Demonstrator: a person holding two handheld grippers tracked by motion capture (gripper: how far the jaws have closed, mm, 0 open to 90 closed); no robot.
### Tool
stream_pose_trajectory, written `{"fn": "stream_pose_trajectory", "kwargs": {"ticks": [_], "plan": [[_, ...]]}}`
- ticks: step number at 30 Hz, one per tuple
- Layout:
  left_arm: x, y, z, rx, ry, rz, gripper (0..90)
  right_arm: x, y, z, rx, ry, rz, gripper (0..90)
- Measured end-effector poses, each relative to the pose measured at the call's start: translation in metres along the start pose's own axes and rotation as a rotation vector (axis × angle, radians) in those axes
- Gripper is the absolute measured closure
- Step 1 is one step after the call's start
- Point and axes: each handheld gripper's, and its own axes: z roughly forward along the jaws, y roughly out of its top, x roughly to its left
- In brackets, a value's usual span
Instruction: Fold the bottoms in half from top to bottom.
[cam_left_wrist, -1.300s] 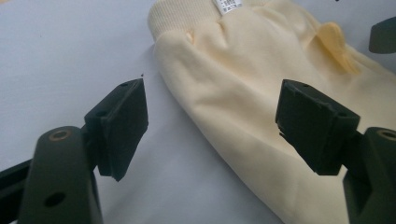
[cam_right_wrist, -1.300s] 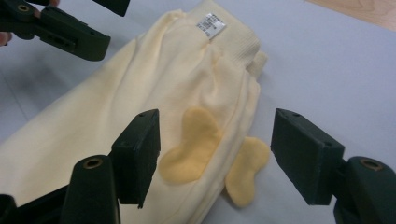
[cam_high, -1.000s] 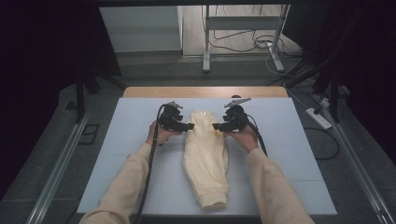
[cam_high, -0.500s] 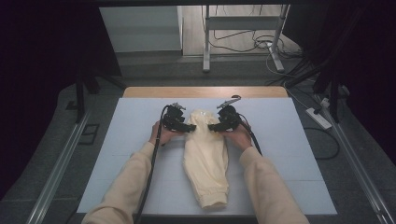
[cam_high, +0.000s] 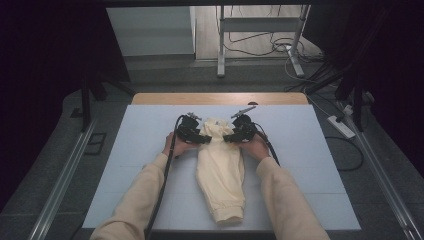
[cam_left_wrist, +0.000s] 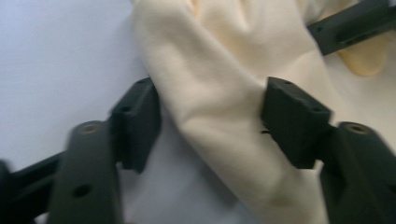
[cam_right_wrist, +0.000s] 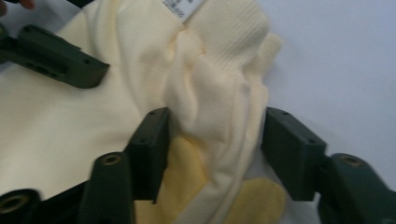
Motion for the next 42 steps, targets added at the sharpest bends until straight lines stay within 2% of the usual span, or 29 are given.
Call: {"fn": "stream_pose_trajectory", "kwargs": {"ticks": [1,5,7,9,13,19,23,33,42], "plan": [[-0.001,0.000,0.000,0.001,0.003,0.004,47.1,0.001,0.000,0.000,0.003,0.013,-0.003,53.3],[-0.001,-0.001,-0.001,0.004,-0.013,-0.001,62.5,0.001,0.000,-0.001,0.004,0.058,0.004,65.7],[-0.001,-0.002,0.000,0.000,-0.041,-0.010,71.3,0.001,-0.001,-0.001,-0.002,0.070,0.010,69.2],[-0.001,-0.003,-0.001,-0.003,-0.044,-0.003,75.0,0.001,-0.002,-0.002,-0.007,0.075,0.006,71.7],[-0.002,-0.003,-0.002,-0.009,-0.047,-0.002,77.5,0.003,-0.001,-0.004,0.000,0.058,-0.028,73.4],[-0.003,-0.001,-0.007,-0.015,-0.048,0.013,78.4,0.005,0.000,-0.009,-0.008,0.060,-0.036,74.0],[-0.005,0.002,-0.013,-0.019,-0.041,0.037,78.7,0.006,0.003,-0.014,-0.009,0.058,-0.050,74.4],[-0.009,0.016,-0.032,-0.058,-0.041,0.073,79.1,0.007,0.012,-0.033,-0.059,0.044,-0.072,74.8],[-0.012,0.024,-0.041,-0.080,-0.030,0.079,79.3,0.010,0.022,-0.047,-0.080,0.017,-0.097,74.8]]}}
